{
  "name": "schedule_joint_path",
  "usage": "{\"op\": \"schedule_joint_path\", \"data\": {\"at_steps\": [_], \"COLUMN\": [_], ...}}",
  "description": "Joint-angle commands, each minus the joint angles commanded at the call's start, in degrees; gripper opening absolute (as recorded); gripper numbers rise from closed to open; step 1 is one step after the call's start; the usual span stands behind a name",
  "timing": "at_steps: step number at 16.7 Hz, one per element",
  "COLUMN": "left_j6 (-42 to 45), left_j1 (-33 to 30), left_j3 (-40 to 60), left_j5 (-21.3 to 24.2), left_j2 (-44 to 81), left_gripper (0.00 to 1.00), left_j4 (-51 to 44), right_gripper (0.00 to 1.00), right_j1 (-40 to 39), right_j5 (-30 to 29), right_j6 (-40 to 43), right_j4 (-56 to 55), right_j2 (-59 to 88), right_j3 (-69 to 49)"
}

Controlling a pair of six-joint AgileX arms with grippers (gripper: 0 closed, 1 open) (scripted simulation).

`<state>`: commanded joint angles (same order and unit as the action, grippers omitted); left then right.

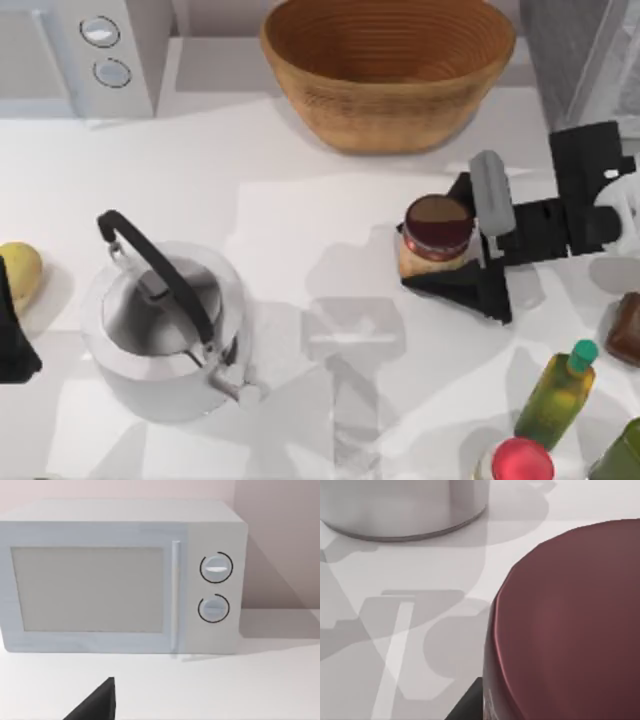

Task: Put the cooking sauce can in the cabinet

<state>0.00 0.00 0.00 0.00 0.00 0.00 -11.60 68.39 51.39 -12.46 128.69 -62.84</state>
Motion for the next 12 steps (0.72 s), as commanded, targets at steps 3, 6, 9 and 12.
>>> {"op": "schedule_joint_path", "data": {"at_steps": [3,6,9,12], "left_j6": [0.00,0.00,0.00,0.00], "left_j1": [0.00,0.00,0.00,0.00], "left_j3": [0.00,0.00,0.00,0.00], "left_j5": [0.00,0.00,0.00,0.00], "left_j2": [0.00,0.00,0.00,0.00], "left_gripper": [1.00,1.00,1.00,1.00], "left_j4": [0.00,0.00,0.00,0.00], "right_gripper": [0.00,0.00,0.00,0.00], "right_j1": [0.00,0.00,0.20,0.23], "right_j5": [0.00,0.00,0.00,-0.22], "right_j6": [0.00,0.00,-0.07,-0.01], "right_j4": [0.00,0.00,-0.01,2.06], "right_j2": [0.00,0.00,-0.11,-1.48], "right_j3": [0.00,0.00,-0.14,-0.81]}}
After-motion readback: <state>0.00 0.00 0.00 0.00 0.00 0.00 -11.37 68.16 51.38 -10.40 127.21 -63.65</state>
